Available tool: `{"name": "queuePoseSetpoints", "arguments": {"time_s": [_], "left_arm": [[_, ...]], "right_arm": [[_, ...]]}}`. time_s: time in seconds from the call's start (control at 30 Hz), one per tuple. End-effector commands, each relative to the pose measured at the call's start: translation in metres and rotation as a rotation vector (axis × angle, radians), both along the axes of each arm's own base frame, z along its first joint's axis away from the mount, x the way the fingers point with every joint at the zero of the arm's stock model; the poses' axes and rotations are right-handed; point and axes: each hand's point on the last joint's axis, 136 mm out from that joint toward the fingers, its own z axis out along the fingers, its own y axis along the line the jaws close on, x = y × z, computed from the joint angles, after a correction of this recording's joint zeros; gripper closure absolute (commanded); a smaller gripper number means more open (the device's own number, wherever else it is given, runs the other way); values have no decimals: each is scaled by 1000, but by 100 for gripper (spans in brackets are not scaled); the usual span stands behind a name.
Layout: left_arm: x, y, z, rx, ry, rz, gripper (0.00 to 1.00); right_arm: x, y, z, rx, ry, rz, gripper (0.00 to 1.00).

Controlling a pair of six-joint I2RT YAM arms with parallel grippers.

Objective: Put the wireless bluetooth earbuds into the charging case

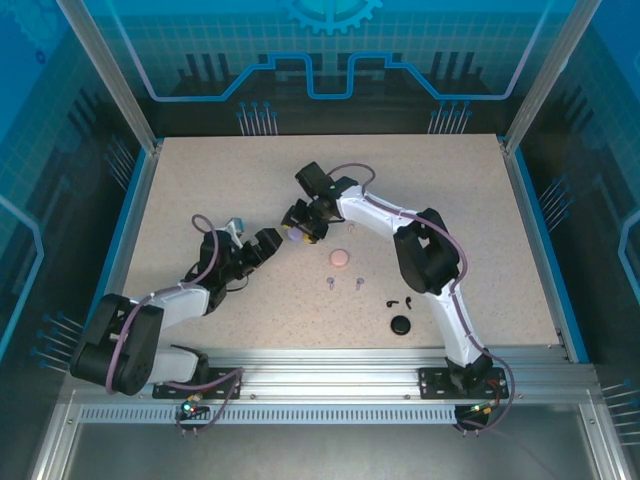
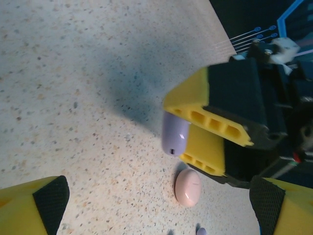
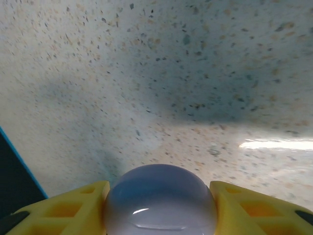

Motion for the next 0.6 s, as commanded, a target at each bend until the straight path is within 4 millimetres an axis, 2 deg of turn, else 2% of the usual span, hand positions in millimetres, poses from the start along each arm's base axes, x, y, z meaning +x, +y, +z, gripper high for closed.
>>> {"name": "queuePoseSetpoints", "arguments": {"time_s": [0.0, 0.03, 0.1, 0.2, 0.4, 0.47, 0.5, 0.57], "left_arm": [[9, -7, 12, 42, -103, -37, 1], [11, -7, 11, 50, -112, -36, 3], [13, -9, 9, 61, -120, -42, 7], [18, -11, 4, 78, -122, -51, 16], [28, -15, 1, 80, -131, -59, 34], [31, -16, 0, 81, -129, -59, 36], [33, -17, -1, 80, -129, -62, 38], [35, -18, -3, 75, -128, -63, 41]], "right_arm": [[6, 19, 6, 88, 62, -80, 48], [6, 23, 9, 102, 65, -87, 48], [5, 28, -2, 99, 93, -103, 48], [5, 32, -1, 107, 101, -117, 48], [-1, 32, 3, 110, 103, -115, 48], [-3, 31, -2, 106, 108, -116, 48], [-4, 31, 10, 123, 93, -114, 48], [-5, 30, 12, 123, 92, -115, 48]]}}
